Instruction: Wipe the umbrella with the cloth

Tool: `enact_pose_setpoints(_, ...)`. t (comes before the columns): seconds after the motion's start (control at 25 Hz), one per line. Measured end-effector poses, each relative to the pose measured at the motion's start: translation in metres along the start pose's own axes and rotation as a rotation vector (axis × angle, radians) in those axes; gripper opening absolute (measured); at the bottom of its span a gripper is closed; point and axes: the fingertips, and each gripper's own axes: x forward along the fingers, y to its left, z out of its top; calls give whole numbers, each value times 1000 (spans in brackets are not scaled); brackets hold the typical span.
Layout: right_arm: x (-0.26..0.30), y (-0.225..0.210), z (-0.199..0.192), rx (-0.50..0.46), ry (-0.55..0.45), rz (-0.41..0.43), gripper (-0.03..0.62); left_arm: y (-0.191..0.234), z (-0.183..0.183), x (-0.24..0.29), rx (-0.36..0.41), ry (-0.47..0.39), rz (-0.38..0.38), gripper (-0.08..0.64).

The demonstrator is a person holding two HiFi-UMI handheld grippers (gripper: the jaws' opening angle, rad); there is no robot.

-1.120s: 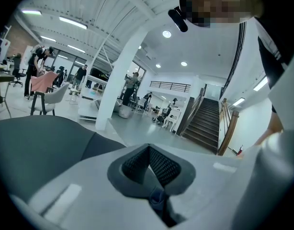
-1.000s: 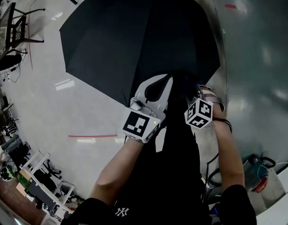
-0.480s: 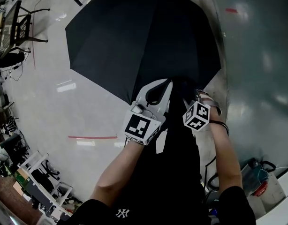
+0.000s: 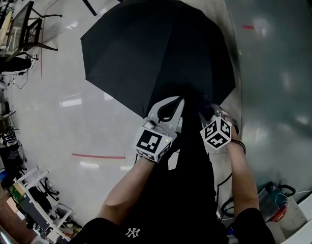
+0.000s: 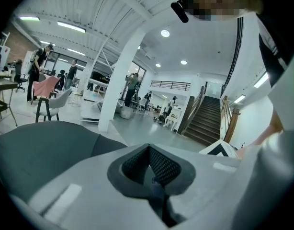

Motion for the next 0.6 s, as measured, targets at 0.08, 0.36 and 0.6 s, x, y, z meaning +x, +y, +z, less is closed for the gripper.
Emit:
enact_pose_setpoints(0.08,-15,-5,13,49,-43,-9,83,-2,7,-4,4,-2,-1,3)
enact_pose_setpoints(0.36,-83,-31,73,191,-221,-56,83,-8,52,-19,-4,-21,-1,3)
enact_pose_setpoints(0.6,-143,-39,121,213,-341,-71,83,-24,96,-39,-5,-49,-5,3)
